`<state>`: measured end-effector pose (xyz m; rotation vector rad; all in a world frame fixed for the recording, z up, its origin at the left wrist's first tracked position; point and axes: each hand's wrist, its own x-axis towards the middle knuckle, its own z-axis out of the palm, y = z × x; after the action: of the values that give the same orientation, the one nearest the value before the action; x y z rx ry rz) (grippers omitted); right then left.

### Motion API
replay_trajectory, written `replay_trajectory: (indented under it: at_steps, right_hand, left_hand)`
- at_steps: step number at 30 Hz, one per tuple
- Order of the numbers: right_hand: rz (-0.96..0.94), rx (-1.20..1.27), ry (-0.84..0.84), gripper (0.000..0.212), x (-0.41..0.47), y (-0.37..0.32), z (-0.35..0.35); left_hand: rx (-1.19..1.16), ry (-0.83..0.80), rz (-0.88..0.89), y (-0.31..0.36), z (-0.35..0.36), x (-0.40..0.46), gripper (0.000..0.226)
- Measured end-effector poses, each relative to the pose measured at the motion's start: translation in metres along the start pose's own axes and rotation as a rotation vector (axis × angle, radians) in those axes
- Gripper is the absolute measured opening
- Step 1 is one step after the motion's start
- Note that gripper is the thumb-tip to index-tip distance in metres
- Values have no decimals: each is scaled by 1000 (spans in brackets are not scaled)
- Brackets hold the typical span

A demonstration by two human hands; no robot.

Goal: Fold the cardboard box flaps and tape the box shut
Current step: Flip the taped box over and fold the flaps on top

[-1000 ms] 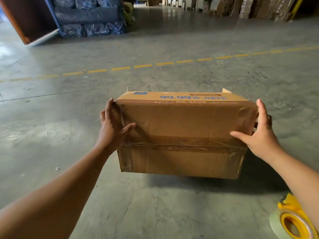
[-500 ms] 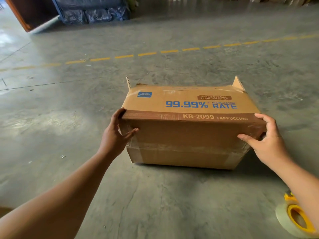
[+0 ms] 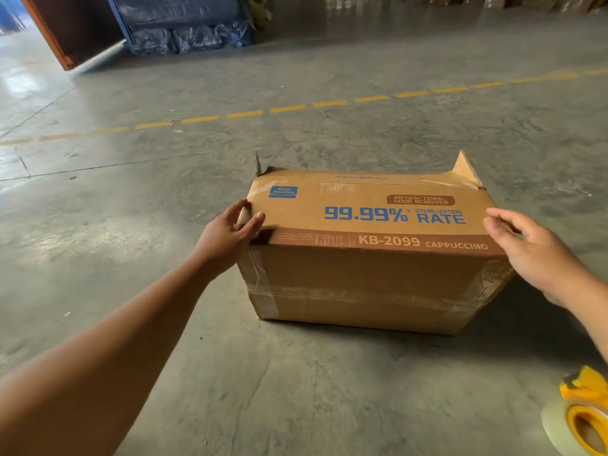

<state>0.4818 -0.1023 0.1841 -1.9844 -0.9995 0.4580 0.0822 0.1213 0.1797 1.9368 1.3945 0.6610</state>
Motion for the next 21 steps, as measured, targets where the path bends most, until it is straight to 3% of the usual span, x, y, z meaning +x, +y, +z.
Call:
replay_trajectory:
  at_steps: [4, 14, 21]
  right_hand:
    - [111, -84, -142, 56, 19, -7, -6]
    - [181, -28, -239, 74, 41, -13, -9]
    - [183, -70, -190, 67, 46, -21, -2]
  left_hand:
    - [21, -104, -90, 10, -2, 14, 82]
    - [-17, -314, -187, 16, -8, 40, 93]
    - [45, -239, -171, 21, 2, 49, 95]
